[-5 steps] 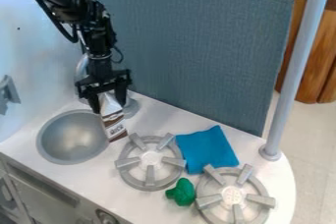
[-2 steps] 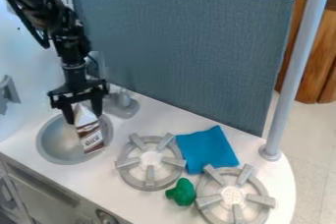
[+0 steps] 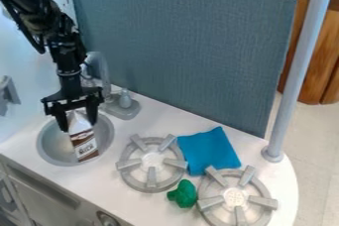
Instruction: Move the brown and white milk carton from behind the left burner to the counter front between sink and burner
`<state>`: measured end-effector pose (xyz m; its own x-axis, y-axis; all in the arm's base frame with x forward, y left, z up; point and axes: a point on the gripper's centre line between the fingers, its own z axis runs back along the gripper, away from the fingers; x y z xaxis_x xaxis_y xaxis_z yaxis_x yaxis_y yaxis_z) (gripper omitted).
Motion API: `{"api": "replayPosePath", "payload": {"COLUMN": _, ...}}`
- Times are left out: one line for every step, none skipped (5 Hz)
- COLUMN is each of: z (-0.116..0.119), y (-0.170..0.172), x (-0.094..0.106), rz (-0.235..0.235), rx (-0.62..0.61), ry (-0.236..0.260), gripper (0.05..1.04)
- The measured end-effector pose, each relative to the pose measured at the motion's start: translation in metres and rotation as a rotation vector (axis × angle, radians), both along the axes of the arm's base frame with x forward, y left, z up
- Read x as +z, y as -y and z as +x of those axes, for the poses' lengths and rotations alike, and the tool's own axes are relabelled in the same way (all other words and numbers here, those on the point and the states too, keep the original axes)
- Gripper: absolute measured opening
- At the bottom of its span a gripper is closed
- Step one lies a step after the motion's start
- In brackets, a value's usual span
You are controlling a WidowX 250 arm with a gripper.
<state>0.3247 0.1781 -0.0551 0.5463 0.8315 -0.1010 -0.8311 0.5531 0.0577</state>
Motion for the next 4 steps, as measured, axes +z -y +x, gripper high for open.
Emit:
{"api": "replayPosePath", "payload": {"z": -0.007, "y": 0.005, "x": -0.006, "rz": 0.025, "rx": -0.039, "ry": -0.027, "gripper": 0.817}}
{"api": "replayPosePath", "payload": {"z": -0.004, "y": 0.018, "x": -0.016, "rz": 0.049, "rx": -0.091, "ry": -0.036, "gripper": 0.817}}
{"api": "replayPosePath", "payload": {"z": -0.004, "y": 0.022, "x": -0.026, "rz": 0.047, "rx": -0.094, "ry": -0.041, "gripper": 0.817}}
{"api": "replayPosePath", "payload": {"z": -0.002, "y": 0.025, "x": -0.035, "rz": 0.041, "rx": -0.098, "ry": -0.057, "gripper": 0.817}}
